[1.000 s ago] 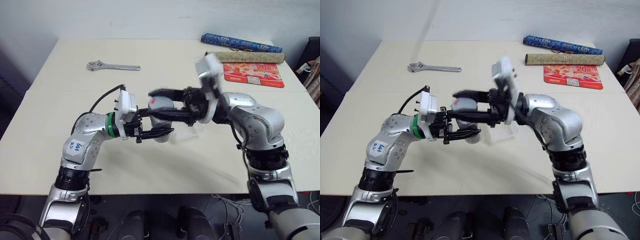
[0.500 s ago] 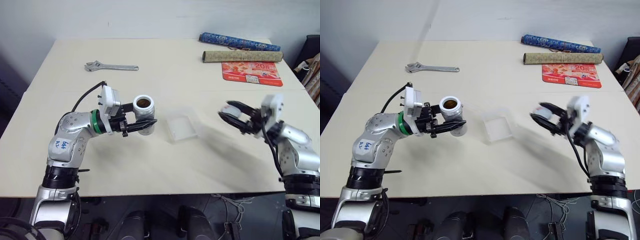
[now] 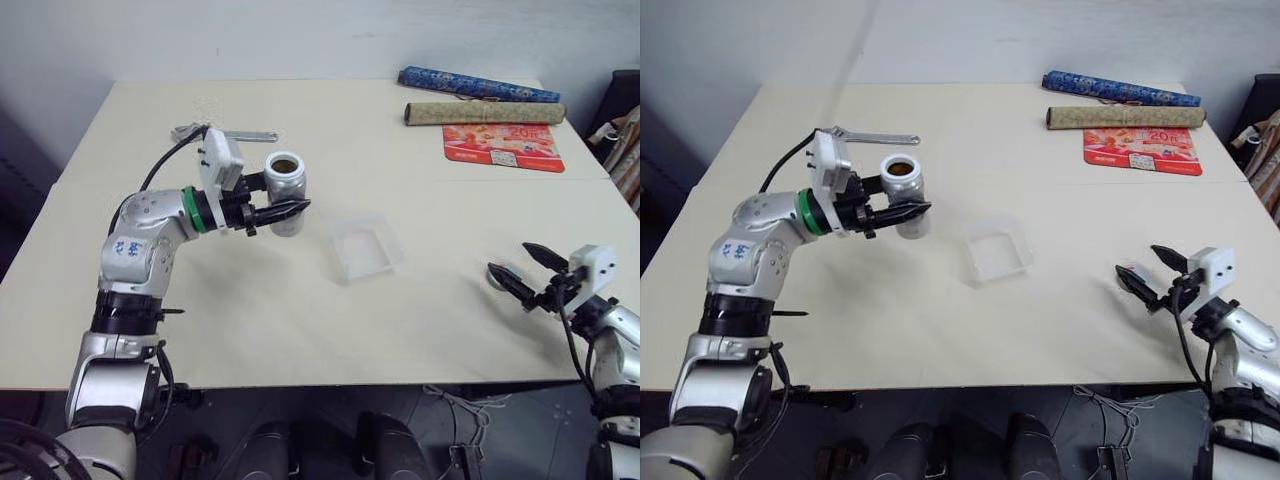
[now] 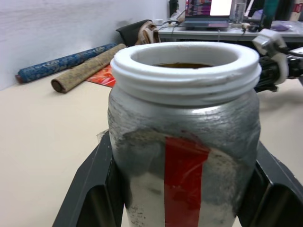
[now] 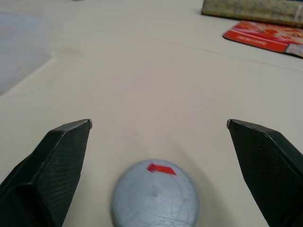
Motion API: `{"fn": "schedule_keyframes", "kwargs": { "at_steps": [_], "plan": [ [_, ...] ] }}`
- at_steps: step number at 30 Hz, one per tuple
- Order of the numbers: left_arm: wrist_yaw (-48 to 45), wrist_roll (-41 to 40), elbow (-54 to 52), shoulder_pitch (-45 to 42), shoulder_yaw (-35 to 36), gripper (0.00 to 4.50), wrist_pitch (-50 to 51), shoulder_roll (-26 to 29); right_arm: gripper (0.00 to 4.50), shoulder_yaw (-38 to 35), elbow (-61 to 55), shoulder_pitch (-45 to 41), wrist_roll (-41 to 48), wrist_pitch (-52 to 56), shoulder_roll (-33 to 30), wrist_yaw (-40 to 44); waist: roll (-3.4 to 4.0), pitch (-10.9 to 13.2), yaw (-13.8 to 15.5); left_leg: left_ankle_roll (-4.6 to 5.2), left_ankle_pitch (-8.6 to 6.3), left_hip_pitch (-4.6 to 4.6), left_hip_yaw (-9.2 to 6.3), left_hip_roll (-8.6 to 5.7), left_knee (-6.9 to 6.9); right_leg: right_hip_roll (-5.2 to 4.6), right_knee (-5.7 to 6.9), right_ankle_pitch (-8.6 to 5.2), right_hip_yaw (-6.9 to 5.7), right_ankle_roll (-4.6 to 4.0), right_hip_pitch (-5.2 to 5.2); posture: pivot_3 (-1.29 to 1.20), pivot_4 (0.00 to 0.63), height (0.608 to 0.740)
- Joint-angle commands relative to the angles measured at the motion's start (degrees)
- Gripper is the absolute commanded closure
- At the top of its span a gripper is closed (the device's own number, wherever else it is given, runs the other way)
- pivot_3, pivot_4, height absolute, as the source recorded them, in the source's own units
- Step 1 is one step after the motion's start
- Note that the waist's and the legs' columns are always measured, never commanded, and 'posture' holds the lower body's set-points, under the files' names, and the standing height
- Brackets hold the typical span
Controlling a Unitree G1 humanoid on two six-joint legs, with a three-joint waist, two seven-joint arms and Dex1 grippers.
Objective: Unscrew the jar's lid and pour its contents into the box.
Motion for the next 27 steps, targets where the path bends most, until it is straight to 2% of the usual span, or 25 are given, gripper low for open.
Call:
{"fn": "schedule_keyframes", "kwargs": {
  "at_steps": [1, 5, 8, 15, 18, 21, 27],
  "plan": [
    [1.7, 6.1, 3.0, -5.3, -2.4, 2.13, -5.2, 0.0, 0.01, -2.9, -18.9, 4.3, 7.2, 9.5, -3.1, -0.1, 0.04, 0.0, 0.1, 0.00, 0.00, -0.01, -0.02, 0.00, 0.00, 0.00, 0.01, 0.00, -0.01, 0.00, -0.01, 0.00, 0.150, 0.740],
    [5.3, 16.1, 9.2, -10.3, -7.3, 2.13, -15.9, -1.2, 0.01, -3.3, -38.2, 10.7, 13.1, 19.8, -5.9, -1.5, 0.06, 0.0, 0.7, -0.01, -0.01, -0.03, -0.07, -0.01, 0.02, -0.02, -0.01, 0.00, -0.05, -0.01, 0.00, 0.00, 0.150, 0.740],
    [11.1, 25.9, 15.2, -14.1, -12.3, 2.13, -25.1, -2.2, 0.01, -3.8, -47.4, 13.6, 15.5, 23.8, -6.4, -3.9, 0.04, 0.0, 1.5, 0.00, -0.03, -0.05, -0.10, -0.01, 0.01, -0.02, -0.07, 0.01, -0.09, -0.01, 0.00, 0.00, 0.150, 0.740],
    [26.7, 41.7, 22.5, -17.7, -19.6, 2.13, -45.8, -7.4, 0.01, -4.7, -52.7, 18.3, 14.0, 24.4, -4.3, -7.3, 0.00, 0.1, 2.2, 0.17, -0.13, -0.20, -0.10, -0.08, 0.02, -0.08, -0.26, 0.05, -0.14, 0.03, -0.03, 0.00, 0.150, 0.740],
    [38.3, 54.0, 23.4, -19.8, -24.1, 2.13, -53.5, -6.3, 0.01, -6.1, -53.9, 20.4, 14.1, 24.5, -3.7, -8.8, -0.02, 0.1, 2.6, 0.27, -0.18, -0.31, -0.08, -0.14, 0.02, -0.08, -0.39, 0.08, -0.15, 0.09, -0.06, 0.00, 0.150, 0.740],
    [53.3, 66.6, 24.3, -22.6, -28.0, 2.13, -56.0, -5.3, 0.01, -7.2, -54.8, 22.1, 14.2, 24.4, -3.0, -9.9, -0.03, 0.1, 2.8, 0.31, -0.21, -0.34, -0.05, -0.14, 0.02, -0.07, -0.48, 0.11, -0.15, 0.15, -0.06, 0.00, 0.150, 0.740],
    [82.4, 90.8, 26.2, -27.8, -39.2, 2.13, -50.7, -3.8, 0.01, -7.9, -56.0, 23.6, 14.2, 24.5, -1.5, -11.8, -0.04, 0.1, 3.0, 0.40, -0.25, -0.33, -0.04, -0.11, 0.02, -0.08, -0.49, 0.13, -0.11, 0.19, -0.05, 0.00, 0.150, 0.740]
  ]
}}
